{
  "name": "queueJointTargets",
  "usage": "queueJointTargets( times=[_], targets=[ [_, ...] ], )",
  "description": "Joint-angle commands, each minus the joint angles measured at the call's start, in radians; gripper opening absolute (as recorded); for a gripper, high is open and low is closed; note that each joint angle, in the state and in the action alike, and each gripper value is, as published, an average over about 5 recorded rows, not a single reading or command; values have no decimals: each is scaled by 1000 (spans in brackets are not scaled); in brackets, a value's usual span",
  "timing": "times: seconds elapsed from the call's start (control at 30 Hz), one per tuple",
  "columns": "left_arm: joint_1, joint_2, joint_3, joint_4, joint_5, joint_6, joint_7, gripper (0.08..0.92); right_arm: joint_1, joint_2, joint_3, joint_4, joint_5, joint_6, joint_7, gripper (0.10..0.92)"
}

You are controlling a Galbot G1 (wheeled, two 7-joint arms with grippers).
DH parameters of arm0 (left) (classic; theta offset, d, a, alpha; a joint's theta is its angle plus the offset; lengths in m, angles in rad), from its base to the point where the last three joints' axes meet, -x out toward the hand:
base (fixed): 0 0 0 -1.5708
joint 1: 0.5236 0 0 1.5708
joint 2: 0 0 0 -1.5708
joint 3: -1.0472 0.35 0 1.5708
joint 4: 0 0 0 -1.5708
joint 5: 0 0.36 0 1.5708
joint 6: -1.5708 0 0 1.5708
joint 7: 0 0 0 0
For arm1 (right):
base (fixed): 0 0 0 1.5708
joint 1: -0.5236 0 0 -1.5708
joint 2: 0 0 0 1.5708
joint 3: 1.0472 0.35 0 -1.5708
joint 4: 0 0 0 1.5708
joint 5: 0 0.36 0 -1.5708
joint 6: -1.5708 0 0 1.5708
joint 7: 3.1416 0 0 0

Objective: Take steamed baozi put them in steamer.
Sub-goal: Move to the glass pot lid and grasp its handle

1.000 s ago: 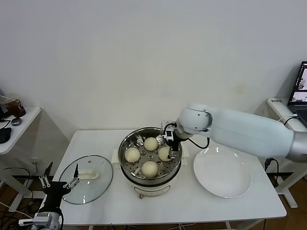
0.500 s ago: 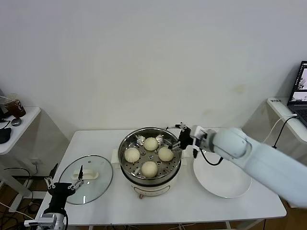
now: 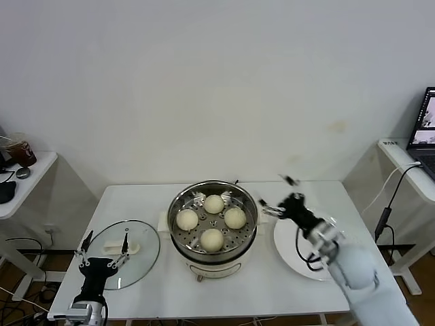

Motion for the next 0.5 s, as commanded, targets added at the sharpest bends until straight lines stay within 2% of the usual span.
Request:
queueJointTargets(
  times=[0.03, 0.2, 0.37, 0.5],
  targets=[
    [-35, 8, -66, 167, 637, -208, -170, 823, -362, 380, 474, 27, -69, 316, 29, 823],
    [-46, 47, -149, 303, 1052, -238, -290, 823, -427, 403, 506, 62, -25, 260, 54, 823],
    [-62, 136, -138, 400, 1235, -195, -292, 823, -443, 411, 505, 53, -3, 217, 62, 823],
    [-129, 183, -93, 495, 1322, -186, -289, 823, -431, 409, 489, 27, -5, 196, 61, 823]
  ],
)
